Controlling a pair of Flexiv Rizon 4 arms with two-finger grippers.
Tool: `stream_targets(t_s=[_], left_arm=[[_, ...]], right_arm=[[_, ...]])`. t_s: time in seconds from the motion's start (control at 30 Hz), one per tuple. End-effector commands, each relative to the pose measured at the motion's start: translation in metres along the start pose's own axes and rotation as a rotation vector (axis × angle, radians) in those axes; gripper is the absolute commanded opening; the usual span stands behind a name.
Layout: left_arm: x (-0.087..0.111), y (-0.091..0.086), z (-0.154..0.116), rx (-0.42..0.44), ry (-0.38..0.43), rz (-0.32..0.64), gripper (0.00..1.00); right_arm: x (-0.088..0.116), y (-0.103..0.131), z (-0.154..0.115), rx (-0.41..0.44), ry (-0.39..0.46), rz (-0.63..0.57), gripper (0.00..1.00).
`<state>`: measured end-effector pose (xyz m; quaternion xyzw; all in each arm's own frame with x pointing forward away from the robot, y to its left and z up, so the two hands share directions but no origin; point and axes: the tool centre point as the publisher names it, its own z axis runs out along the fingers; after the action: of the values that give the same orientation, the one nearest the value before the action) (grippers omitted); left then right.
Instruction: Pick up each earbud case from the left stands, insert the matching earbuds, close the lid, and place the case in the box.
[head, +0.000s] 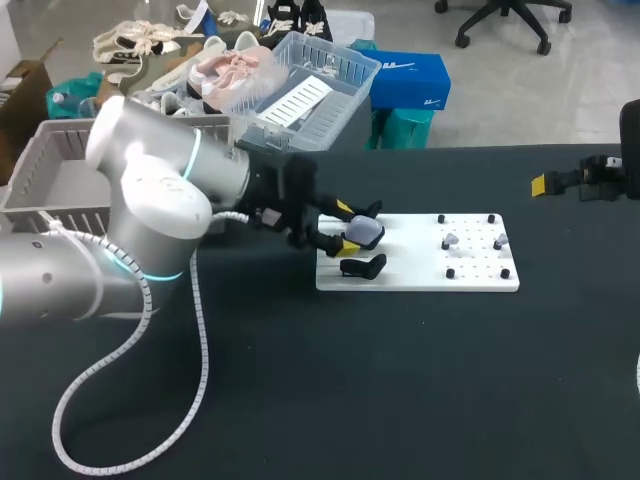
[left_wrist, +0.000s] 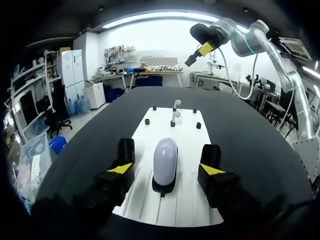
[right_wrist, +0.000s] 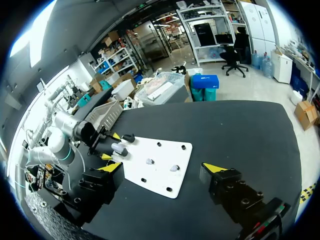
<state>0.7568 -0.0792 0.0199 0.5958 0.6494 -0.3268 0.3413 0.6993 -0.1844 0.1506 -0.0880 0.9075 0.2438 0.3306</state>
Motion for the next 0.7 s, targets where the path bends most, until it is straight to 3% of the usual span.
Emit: stream_targets(t_s=[0.03, 0.33, 0.47, 0.7], left_arm=[[-0.0009, 0.0039, 0.0016, 0.009, 0.009, -0.001, 0.82], [0.0016, 0.0050, 0.0051, 0.015, 0.025, -0.029, 0.66], [0.0033, 0.0055, 0.0077, 0.008, 0.036, -0.030, 0.71], [0.0030, 0.0048, 0.0094, 0.012, 0.046, -0.044, 0.67]], right_arm=[[-0.0003, -0.0012, 0.0005, -0.004, 0.001, -0.001, 1.00], [-0.0003, -0.0012, 0.0005, -0.004, 0.001, -0.001, 1.00], [-0.0003, -0.0012, 0.0005, -0.004, 0.001, -0.001, 1.00], [-0.0003, -0.0012, 0.0005, -0.004, 0.001, -0.001, 1.00]])
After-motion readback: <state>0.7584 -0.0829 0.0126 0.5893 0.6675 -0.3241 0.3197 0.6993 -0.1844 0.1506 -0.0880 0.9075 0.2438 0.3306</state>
